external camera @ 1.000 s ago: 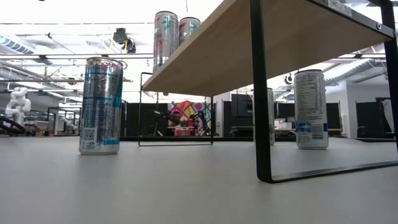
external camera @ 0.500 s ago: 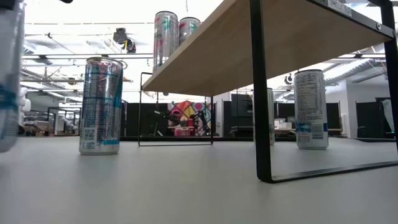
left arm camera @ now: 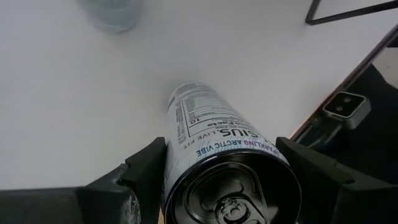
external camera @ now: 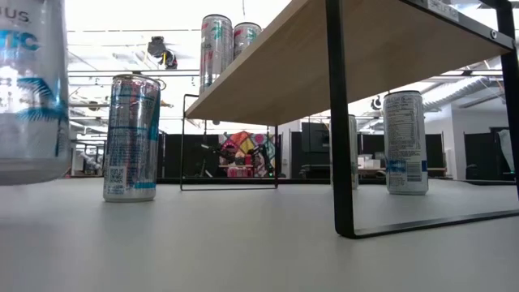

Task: Place canned beverage on shelf
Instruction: Put the bottom left white-blue soda can on the shelf

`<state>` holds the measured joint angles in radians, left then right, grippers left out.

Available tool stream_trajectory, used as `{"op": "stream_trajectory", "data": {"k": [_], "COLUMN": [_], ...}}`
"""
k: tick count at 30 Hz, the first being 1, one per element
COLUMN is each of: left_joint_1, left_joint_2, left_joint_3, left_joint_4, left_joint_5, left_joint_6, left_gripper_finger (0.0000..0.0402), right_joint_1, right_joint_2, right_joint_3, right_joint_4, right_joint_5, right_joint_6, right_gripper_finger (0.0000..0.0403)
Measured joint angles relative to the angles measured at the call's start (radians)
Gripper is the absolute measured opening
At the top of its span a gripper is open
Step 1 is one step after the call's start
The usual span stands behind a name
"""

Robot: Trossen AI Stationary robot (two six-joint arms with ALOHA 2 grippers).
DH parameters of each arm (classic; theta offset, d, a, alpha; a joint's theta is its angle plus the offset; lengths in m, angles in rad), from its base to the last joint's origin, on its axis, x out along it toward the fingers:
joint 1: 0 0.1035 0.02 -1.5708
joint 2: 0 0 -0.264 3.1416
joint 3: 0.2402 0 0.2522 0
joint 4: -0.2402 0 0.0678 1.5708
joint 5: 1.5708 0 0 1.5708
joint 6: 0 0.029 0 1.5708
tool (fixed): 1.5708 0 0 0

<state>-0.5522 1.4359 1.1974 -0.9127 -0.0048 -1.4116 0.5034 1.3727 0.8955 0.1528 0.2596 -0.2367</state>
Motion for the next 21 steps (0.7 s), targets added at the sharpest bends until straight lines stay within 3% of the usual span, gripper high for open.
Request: {"op": "stream_trajectory", "data": {"k": [12,21], "left_joint_1": [0.022,0.023], "left_joint_2": [-0.014,-0.014], "left_joint_3": [0.046,0.129], "left_joint_4": [0.038,-0.037], "left_joint_5": [-0.009,-0.023], "left_joint_6": [0.074,0.086], "left_gripper_finger": [0.0253,0.0253], "right_joint_1": [-0.010,-0.032], "right_joint_2": [0.000,0.000], "right_joint_3": [0.000,0.000], "right_joint_4": [0.005,0.002], "right_joint_5": [0.002,0.003], "right_joint_6": [0.013,0.020], "right_gripper_finger": [0.0297,0.0297]}}
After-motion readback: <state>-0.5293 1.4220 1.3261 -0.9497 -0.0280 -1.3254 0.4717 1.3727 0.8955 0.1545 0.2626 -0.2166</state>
